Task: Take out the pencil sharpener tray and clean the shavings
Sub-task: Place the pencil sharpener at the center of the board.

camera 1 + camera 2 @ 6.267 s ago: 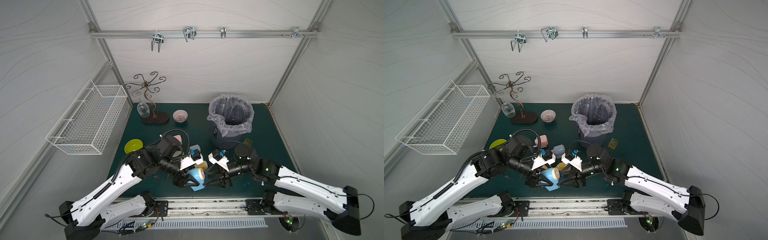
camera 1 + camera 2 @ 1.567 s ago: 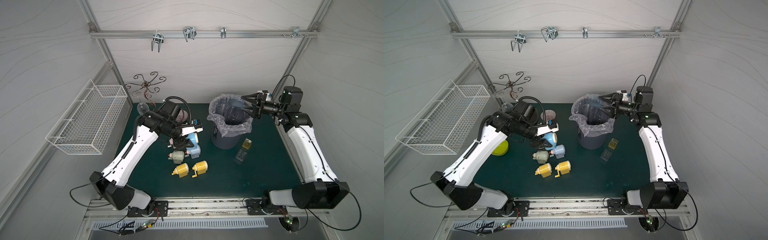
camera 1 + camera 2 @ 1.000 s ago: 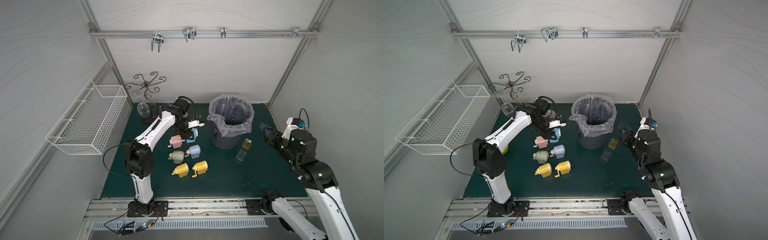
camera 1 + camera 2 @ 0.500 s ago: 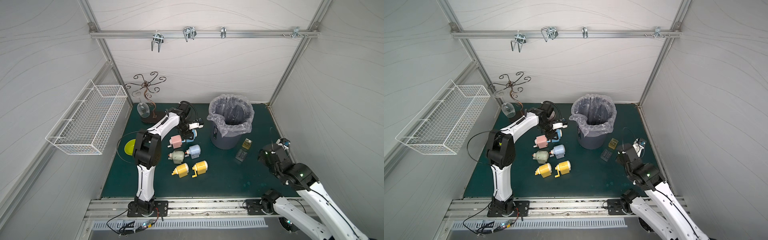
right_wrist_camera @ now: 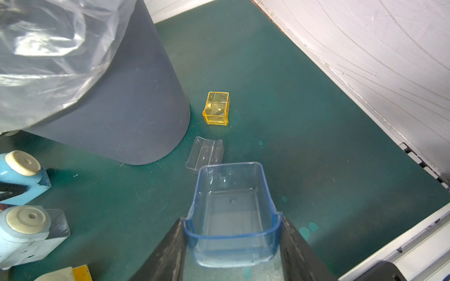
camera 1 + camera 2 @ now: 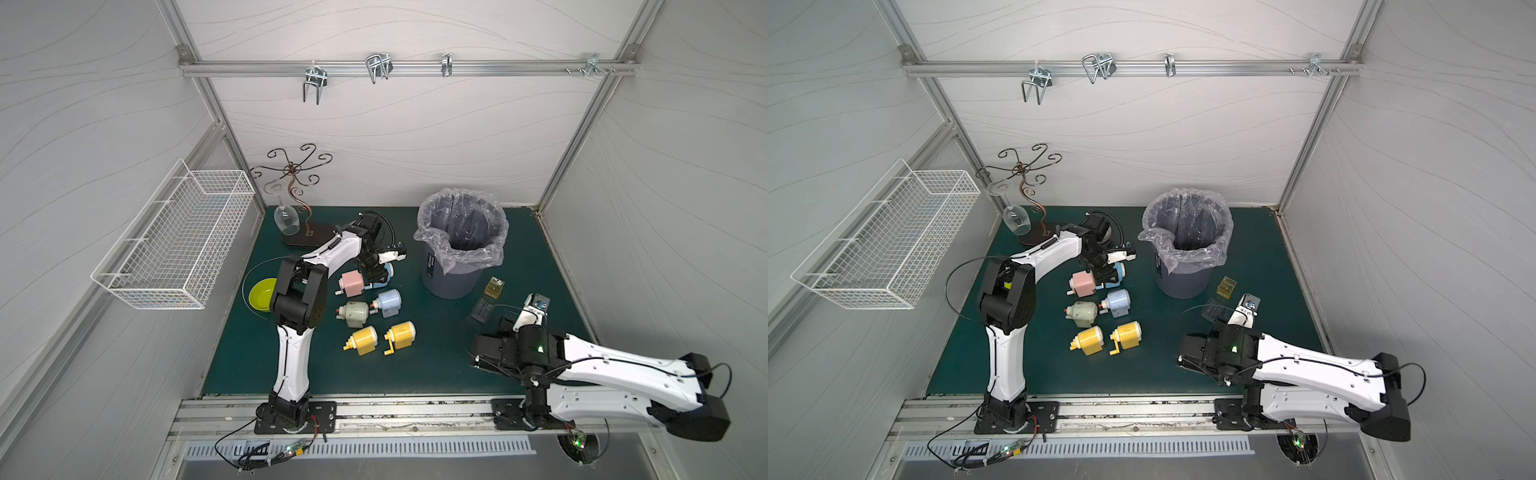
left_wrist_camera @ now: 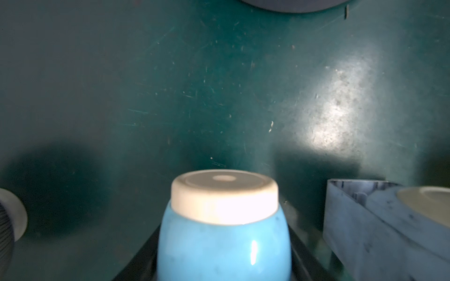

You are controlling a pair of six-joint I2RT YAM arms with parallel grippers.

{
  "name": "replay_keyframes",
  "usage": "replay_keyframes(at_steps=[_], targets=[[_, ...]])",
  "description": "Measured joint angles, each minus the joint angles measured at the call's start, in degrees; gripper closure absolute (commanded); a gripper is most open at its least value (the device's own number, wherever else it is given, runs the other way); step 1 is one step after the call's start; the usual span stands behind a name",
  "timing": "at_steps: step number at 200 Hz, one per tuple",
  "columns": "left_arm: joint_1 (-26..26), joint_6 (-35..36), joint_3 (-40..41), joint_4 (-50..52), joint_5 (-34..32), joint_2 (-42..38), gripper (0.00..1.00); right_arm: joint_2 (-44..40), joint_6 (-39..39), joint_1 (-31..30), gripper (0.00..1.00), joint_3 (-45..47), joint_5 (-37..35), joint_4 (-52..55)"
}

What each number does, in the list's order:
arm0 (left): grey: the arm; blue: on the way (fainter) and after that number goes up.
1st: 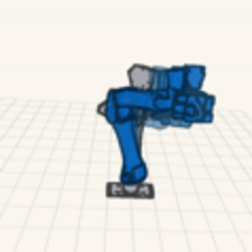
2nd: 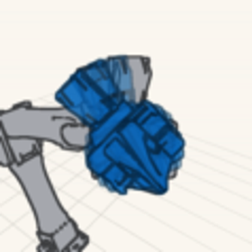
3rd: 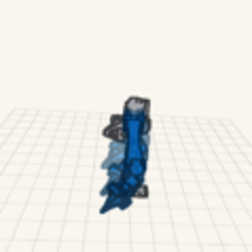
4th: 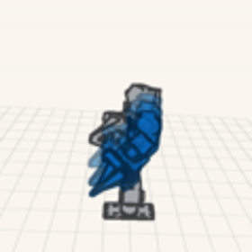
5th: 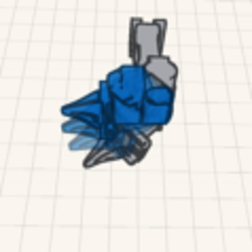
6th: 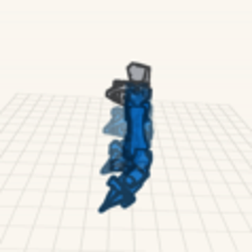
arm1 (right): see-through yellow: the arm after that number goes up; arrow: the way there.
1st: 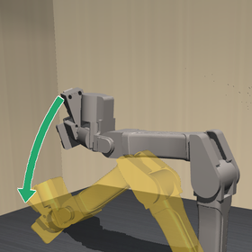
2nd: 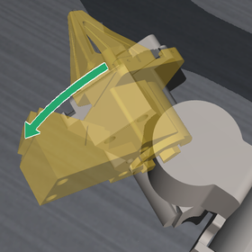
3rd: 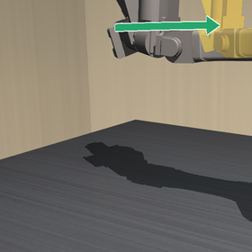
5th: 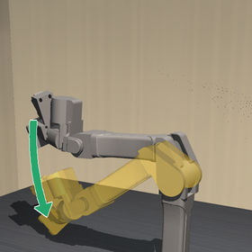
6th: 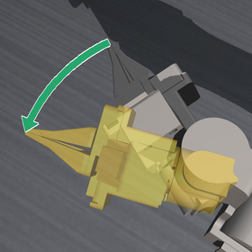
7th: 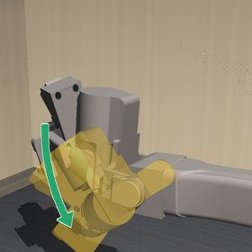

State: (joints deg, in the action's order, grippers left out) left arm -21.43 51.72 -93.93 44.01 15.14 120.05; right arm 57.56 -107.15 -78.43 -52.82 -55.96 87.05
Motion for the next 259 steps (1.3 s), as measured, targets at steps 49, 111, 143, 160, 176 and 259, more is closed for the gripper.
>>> replay_keyframes(at_steps=[49,111,143,160,176,259], targets=[[-0.63,-0.11,0.20,-2.40,-0.31,0.22,0.13,0.61,-7.04,-3.78,1.00,1.22,-0.24,-0.07],[-1.60,-0.31,1.62,-4.11,-1.05,0.22,0.00,-11.85,12.66,-0.35,1.00,12.55,6.73,-23.71],[-2.67,-0.26,1.84,-5.01,-1.66,-0.59,0.00,-11.02,20.24,3.50,1.00,13.14,13.55,-31.08],[-3.32,-0.26,2.45,-5.35,-1.66,-2.71,0.00,-9.03,22.69,3.91,1.00,12.92,16.39,-33.86],[-3.56,-0.28,2.82,-5.62,-1.73,-5.53,0.00,-6.67,23.76,3.96,1.00,12.79,18.08,-35.82],[-3.74,-9.57,9.70,-12.22,-5.25,-26.10,0.00,2.56,19.45,0.92,1.00,9.44,8.02,-36.85]])
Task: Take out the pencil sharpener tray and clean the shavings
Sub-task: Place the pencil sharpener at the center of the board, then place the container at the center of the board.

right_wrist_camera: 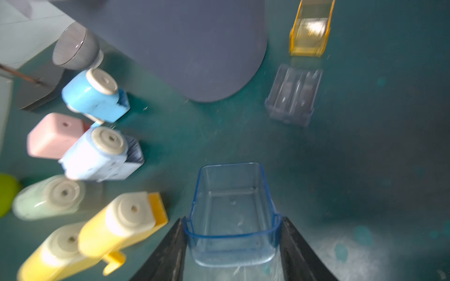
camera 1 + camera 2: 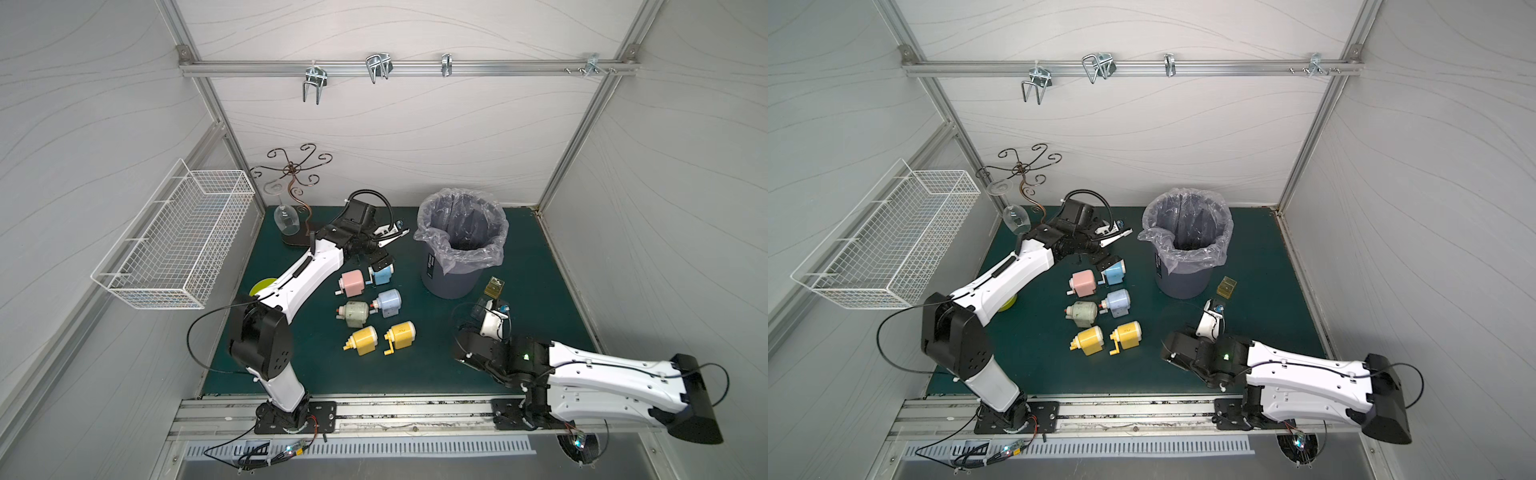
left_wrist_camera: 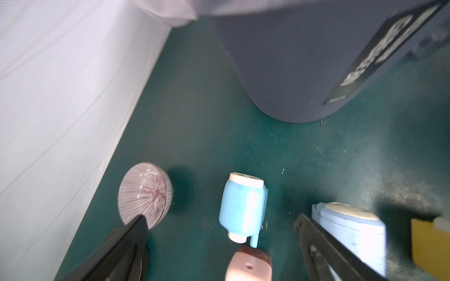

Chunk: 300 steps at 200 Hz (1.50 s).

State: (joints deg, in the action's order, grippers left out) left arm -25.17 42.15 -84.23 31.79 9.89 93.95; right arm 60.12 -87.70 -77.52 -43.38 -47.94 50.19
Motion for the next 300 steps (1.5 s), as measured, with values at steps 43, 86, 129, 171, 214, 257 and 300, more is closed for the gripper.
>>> replay_keyframes(at_steps=[43,86,129,171,214,257,300], targets=[[0.42,-12.28,9.64,-0.76,-4.07,-13.51,0.00,28.26,-21.53,-6.84,1.00,-18.08,-11.52,23.45],[1.11,-22.77,18.78,-0.76,-7.82,-30.16,0.00,29.46,-27.67,-8.52,1.00,-10.14,-8.13,19.23],[1.57,-28.50,22.05,2.38,-9.20,-38.86,0.00,24.52,-22.62,-4.59,1.00,0.26,0.09,4.68],[1.79,-31.85,22.45,5.86,-9.57,-39.91,0.00,27.26,-17.00,-3.19,0.89,0.04,3.30,-4.87],[1.81,-37.33,22.93,9.40,-11.30,-39.89,0.00,30.58,-18.82,-3.26,0.60,-1.03,3.19,-5.73],[1.81,-41.88,23.98,12.41,-13.05,-39.89,0.00,33.81,-21.00,-3.26,0.10,-3.23,5.35,-5.44],[2.29,-43.25,24.09,15.04,-15.96,-39.95,0.00,33.00,-19.45,-2.82,0.01,-3.87,8.02,-3.93]])
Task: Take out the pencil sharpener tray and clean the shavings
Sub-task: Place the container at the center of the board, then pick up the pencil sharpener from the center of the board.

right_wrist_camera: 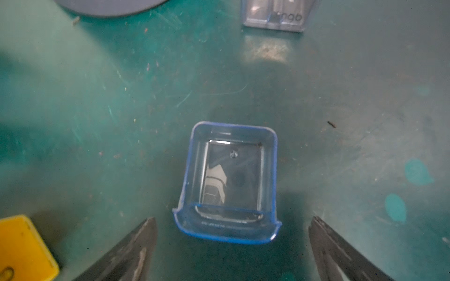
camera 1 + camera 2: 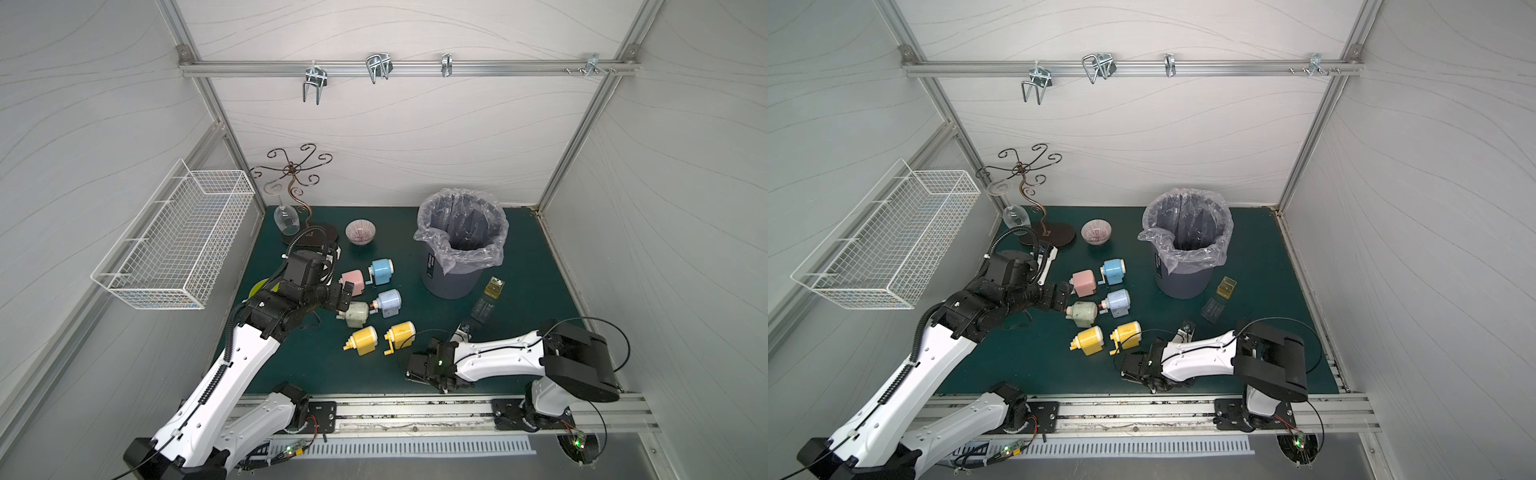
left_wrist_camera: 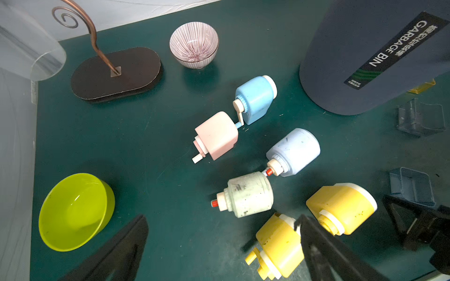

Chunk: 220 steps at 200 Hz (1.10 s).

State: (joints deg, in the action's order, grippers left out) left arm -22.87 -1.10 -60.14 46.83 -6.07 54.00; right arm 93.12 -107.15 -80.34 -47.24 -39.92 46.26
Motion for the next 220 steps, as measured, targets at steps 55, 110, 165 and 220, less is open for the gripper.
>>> replay_keyframes(at_steps=[55,110,165,220], targets=[[0.50,1.49,0.00,4.57,1.18,-4.24,0.08,-13.42,6.49,0.50,0.01,-3.45,0.07,4.94],[0.74,5.66,0.00,9.79,6.99,-5.42,0.10,-32.09,16.26,1.53,0.03,-0.17,0.83,7.37],[0.83,15.82,-2.08,14.36,10.80,5.46,0.10,-64.04,44.98,26.77,0.08,3.21,13.38,5.70],[2.84,31.06,-7.34,14.64,11.52,18.10,0.10,-55.84,67.17,46.25,0.07,-0.44,38.47,6.08]])
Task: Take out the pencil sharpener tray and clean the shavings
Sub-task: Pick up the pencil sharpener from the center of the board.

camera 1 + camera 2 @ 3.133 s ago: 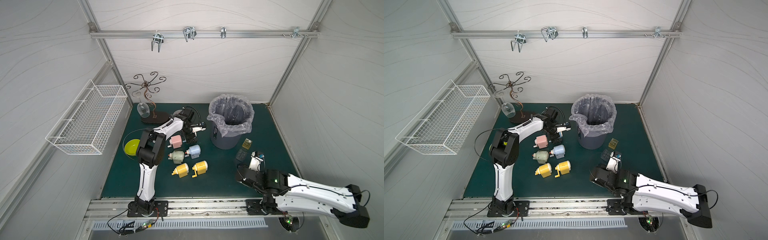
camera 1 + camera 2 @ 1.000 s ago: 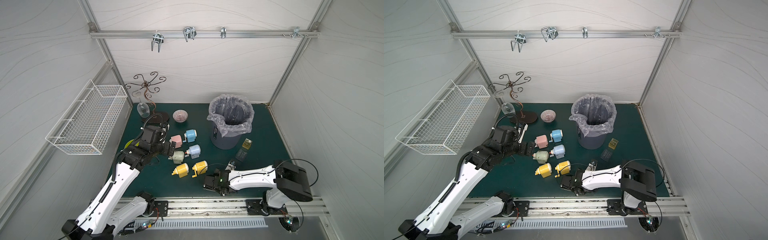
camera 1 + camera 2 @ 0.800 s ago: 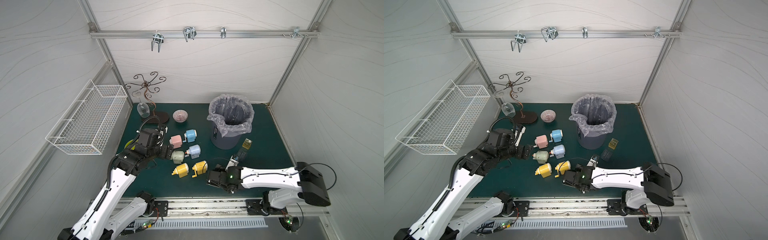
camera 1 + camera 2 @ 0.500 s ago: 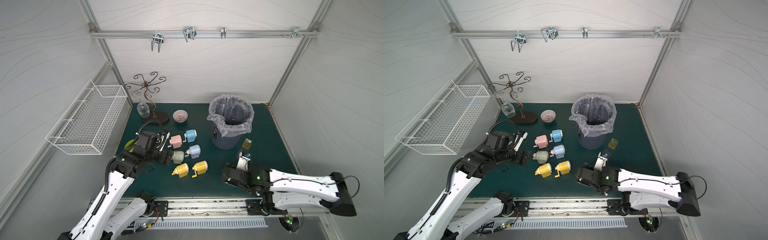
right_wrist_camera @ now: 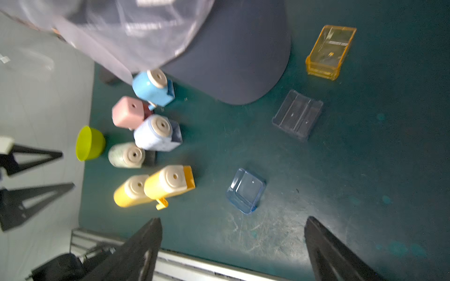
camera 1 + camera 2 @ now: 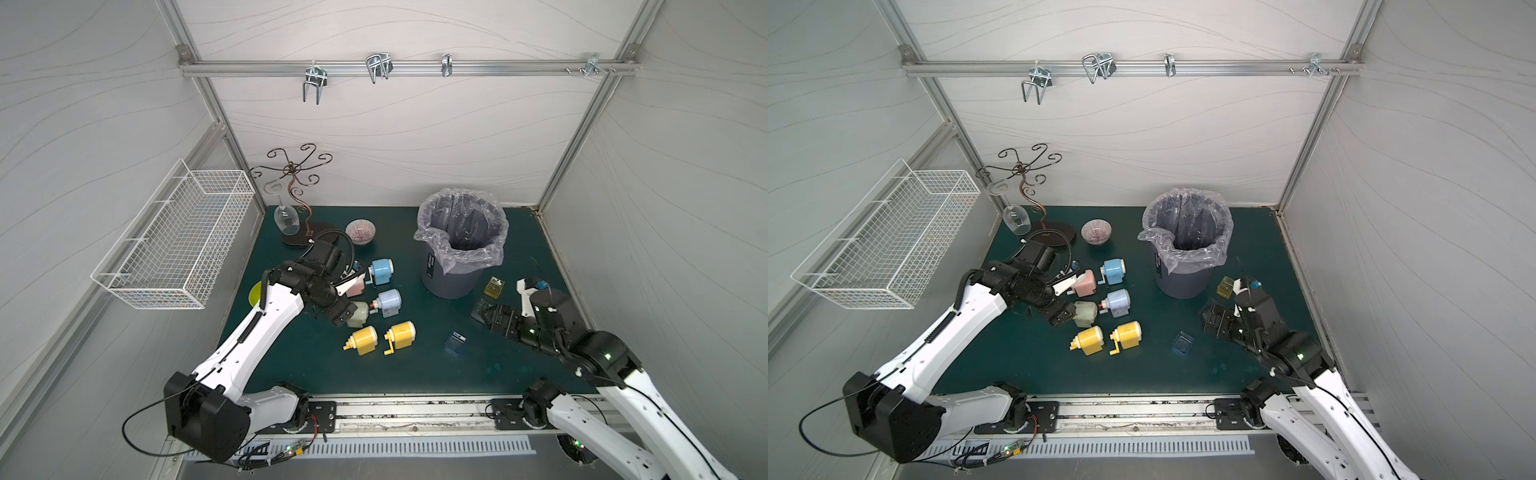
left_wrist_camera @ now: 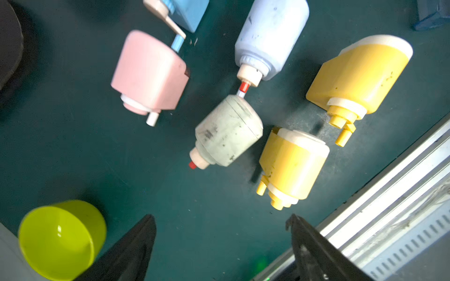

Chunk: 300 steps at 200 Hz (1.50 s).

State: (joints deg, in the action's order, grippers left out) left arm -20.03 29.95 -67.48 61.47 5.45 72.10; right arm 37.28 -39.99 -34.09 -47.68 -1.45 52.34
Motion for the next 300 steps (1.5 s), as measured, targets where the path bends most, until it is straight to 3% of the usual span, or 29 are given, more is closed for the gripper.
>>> replay_keyframes(at_steps=[41,59,104,197,300], targets=[[1.51,9.73,-10.34,-0.48,0.66,11.91,0.12,0.33,6.99,0.37,0.05,-0.22,3.85,-1.16],[1.86,13.38,-12.87,-1.01,0.57,17.09,0.21,-1.11,8.92,0.39,0.05,-1.16,3.54,-1.27],[2.34,18.01,-15.23,-2.69,-0.76,27.41,0.18,-7.02,10.95,0.48,0.05,-2.54,1.84,-0.24],[4.50,21.94,-20.00,-7.04,-3.08,38.38,0.13,-8.68,8.92,0.48,0.06,-0.33,2.54,2.19],[4.74,22.40,-19.78,-8.48,0.11,41.75,0.26,-8.48,8.39,0.48,0.06,-0.33,2.82,2.19]])
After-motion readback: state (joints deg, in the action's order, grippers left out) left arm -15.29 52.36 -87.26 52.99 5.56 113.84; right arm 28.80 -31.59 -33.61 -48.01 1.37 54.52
